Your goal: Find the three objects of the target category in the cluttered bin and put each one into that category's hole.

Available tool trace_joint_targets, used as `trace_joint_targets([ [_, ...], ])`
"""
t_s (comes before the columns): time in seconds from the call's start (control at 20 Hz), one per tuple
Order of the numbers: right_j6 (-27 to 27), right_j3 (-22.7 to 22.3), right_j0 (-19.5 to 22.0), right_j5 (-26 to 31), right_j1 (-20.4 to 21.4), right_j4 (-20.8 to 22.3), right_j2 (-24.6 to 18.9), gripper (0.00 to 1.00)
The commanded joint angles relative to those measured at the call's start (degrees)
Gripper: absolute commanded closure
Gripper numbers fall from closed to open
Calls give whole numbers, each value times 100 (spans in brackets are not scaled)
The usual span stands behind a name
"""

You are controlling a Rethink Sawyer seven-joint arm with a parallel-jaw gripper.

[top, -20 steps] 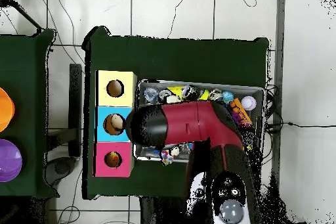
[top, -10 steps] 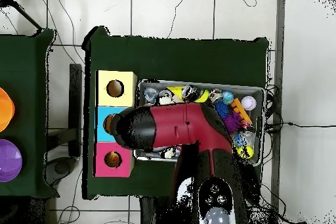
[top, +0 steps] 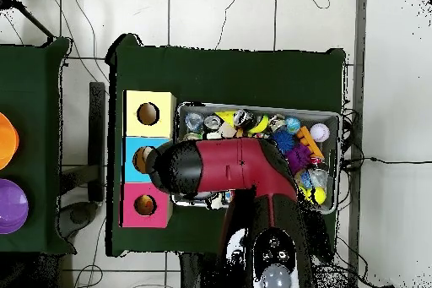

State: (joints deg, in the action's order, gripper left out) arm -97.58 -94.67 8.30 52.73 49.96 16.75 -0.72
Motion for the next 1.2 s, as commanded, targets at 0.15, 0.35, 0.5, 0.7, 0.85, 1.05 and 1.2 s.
trace_joint_targets([
  [0.15, -1649, -908, -67, -841, -477, -325, 251, 100],
  [0.35, -1825, -983, -248, -1192, -659, -389, 402, 100],
  [0.5, -1776, -864, -316, -1368, -853, -400, 457, 100],
  [0.7, -1483, -835, -166, -1634, -1112, -568, 351, 100],
  [0.85, -1158, -957, -111, -1917, -1136, -559, 274, 0],
  [1.05, -1567, -1256, -529, -2827, -1072, -296, 542, 0],
  [1.2, -1716, -1702, -871, -2874, -717, -459, 663, 0],
])
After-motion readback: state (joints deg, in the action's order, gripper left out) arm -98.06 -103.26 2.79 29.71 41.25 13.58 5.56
